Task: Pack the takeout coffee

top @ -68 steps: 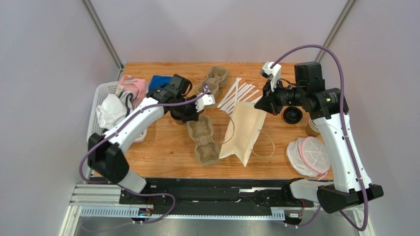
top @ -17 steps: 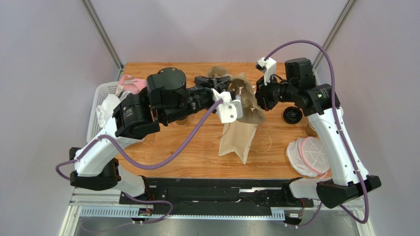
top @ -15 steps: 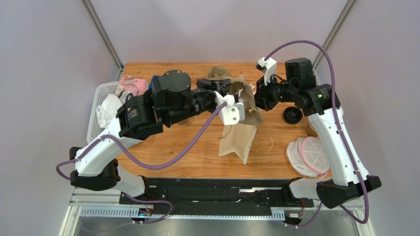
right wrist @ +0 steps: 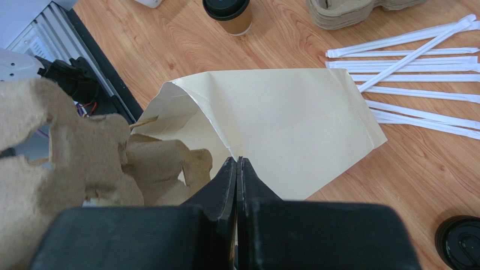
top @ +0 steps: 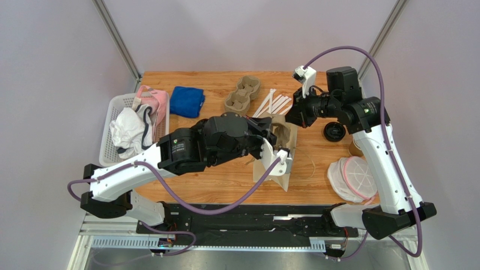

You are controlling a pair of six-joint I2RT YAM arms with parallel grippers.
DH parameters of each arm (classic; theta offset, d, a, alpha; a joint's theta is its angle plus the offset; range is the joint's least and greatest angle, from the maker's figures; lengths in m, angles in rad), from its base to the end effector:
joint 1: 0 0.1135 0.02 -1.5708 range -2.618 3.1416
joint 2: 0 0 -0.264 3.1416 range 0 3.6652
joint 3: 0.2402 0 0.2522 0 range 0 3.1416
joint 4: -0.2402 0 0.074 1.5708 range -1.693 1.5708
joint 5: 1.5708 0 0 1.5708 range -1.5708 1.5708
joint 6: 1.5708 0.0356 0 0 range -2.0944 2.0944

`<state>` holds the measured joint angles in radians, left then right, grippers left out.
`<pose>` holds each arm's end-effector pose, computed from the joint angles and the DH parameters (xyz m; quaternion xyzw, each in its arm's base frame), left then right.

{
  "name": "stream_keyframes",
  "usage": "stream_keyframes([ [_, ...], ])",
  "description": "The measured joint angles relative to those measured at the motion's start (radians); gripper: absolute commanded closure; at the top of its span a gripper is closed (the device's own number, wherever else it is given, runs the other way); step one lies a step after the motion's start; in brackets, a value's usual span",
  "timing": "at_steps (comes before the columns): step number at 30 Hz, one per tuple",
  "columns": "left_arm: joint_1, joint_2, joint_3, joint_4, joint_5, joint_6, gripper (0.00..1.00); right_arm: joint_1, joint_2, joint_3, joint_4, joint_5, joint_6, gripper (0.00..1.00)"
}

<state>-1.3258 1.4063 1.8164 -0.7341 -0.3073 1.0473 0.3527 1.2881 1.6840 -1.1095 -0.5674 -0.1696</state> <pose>0.0783 -0.2688 0.4923 0.7103 0.3836 0.0430 0.5886 0.2072 0.0967 0.4488 -0.3378 0.8136 0.2900 0.3740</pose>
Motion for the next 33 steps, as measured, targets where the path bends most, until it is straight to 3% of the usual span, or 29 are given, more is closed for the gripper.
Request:
stream_keyframes([
  [9, -0.066, -0.016, -0.078, 0.027, -0.039, 0.028, 1.00, 0.019, -0.003, -0.002, 0.000, -0.051, 0.016, 1.00],
  [19, -0.091, -0.008, -0.126, 0.114, -0.178, 0.069, 1.00, 0.020, -0.035, -0.033, -0.002, -0.086, 0.084, 1.00],
  [27, -0.107, -0.008, -0.127, 0.143, -0.233, 0.158, 1.00, 0.020, -0.041, -0.051, -0.002, -0.125, 0.216, 1.00],
  [33, -0.128, -0.007, -0.125, 0.087, -0.221, 0.142, 1.00, 0.020, -0.045, -0.117, -0.003, -0.145, 0.303, 1.00],
])
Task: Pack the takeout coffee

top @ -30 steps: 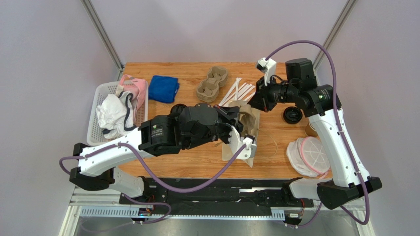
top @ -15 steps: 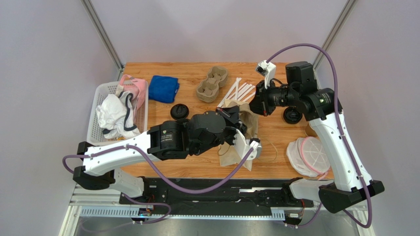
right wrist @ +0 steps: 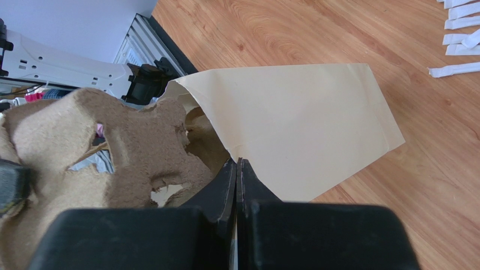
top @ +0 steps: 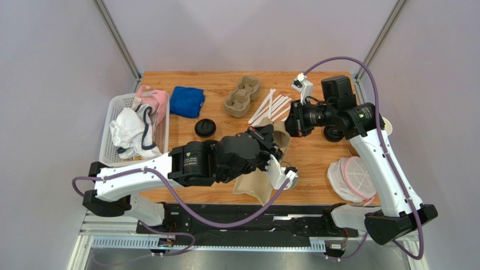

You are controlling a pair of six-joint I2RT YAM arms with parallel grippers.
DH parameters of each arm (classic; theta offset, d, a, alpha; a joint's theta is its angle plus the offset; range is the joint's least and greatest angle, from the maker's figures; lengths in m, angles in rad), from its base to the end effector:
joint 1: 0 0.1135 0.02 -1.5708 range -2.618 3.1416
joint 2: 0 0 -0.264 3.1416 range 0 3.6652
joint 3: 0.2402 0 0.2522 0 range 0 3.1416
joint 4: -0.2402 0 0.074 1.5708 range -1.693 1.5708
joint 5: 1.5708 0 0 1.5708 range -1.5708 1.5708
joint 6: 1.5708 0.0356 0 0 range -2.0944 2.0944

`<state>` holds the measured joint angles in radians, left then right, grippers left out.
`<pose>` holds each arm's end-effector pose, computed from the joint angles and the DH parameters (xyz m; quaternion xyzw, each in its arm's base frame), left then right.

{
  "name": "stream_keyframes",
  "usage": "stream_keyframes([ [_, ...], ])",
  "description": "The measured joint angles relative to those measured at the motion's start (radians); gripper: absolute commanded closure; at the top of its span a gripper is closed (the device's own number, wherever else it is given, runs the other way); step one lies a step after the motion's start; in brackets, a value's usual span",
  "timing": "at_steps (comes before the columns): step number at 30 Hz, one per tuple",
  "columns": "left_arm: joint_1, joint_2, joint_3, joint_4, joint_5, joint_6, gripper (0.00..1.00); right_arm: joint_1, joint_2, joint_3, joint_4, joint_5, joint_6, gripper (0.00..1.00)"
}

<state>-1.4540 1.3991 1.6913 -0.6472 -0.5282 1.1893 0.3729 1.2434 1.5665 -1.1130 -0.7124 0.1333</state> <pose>0.0517 -0.2863 0.4652 0.7312 0.3399 0.1396 0.5748 0.1958 0.1016 0.4264 -0.2353 0.8446 0.4015 0.2646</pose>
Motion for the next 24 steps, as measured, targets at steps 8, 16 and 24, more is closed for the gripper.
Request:
stream_keyframes([
  [8, -0.006, 0.003, -0.056, -0.083, 0.059, -0.080, 1.00, 0.000, 0.002, -0.003, 0.000, -0.014, 0.001, 1.00],
  [16, -0.006, 0.019, -0.016, -0.201, 0.135, -0.161, 1.00, 0.036, 0.002, -0.002, 0.006, -0.018, -0.035, 1.00],
  [24, 0.015, 0.028, -0.022, -0.277, 0.215, -0.260, 1.00, 0.079, -0.002, -0.002, 0.012, -0.011, -0.069, 1.00],
])
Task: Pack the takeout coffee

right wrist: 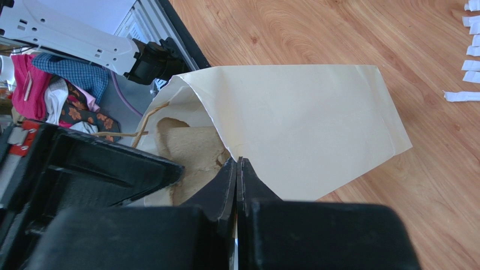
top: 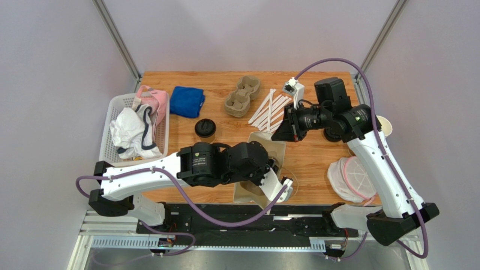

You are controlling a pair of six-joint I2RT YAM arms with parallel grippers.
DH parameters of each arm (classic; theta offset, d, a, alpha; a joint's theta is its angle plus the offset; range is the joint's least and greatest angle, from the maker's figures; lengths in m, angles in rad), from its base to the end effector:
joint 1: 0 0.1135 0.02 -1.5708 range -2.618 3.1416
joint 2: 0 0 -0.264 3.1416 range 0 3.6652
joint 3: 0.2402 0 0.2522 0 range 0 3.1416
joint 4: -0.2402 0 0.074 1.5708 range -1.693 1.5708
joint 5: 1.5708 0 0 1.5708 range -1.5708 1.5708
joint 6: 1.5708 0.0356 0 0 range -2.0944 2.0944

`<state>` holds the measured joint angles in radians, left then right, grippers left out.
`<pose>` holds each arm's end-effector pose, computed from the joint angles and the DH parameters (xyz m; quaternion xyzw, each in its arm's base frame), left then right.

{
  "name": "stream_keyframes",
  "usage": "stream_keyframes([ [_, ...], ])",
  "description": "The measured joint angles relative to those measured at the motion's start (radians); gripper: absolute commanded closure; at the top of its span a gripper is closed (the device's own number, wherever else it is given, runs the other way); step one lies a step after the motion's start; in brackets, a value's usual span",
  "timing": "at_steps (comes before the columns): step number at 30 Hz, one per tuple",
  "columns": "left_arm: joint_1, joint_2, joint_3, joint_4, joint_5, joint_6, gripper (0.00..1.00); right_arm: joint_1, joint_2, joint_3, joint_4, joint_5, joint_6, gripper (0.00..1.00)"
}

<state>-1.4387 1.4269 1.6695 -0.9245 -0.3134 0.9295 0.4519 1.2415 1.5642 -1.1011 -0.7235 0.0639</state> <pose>0.0490 -0.2853 0.4239 0.8006 0.3985 0.0294 0.4465 0.1873 0.1171 0.4272 -0.3004 0.8203 0.4078 0.2657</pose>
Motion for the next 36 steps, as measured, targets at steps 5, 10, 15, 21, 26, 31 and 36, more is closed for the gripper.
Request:
stream_keyframes([
  [5, 0.031, 0.032, 0.001, -0.040, 0.048, -0.056, 1.00, 0.023, -0.016, -0.007, 0.004, 0.000, -0.021, 1.00],
  [10, 0.044, 0.047, -0.010, -0.051, 0.092, -0.100, 1.00, 0.046, -0.041, -0.034, 0.021, -0.004, -0.037, 1.00],
  [15, 0.050, 0.039, -0.099, 0.015, 0.103, -0.114, 1.00, 0.058, -0.056, -0.069, 0.028, -0.029, -0.066, 1.00],
  [21, 0.067, 0.039, -0.157, 0.052, 0.116, -0.117, 1.00, 0.058, -0.051, -0.079, 0.029, -0.045, -0.083, 1.00],
  [26, 0.099, 0.039, -0.169, 0.074, 0.132, -0.129, 1.00, 0.058, -0.049, -0.079, 0.030, -0.049, -0.091, 1.00],
  [31, 0.144, 0.039, -0.171, 0.090, 0.141, -0.161, 1.00, 0.058, -0.036, -0.079, 0.032, -0.058, -0.099, 1.00],
  [36, 0.159, 0.026, -0.175, 0.105, 0.138, -0.174, 1.00, 0.058, -0.018, -0.079, 0.045, -0.067, -0.111, 1.00],
])
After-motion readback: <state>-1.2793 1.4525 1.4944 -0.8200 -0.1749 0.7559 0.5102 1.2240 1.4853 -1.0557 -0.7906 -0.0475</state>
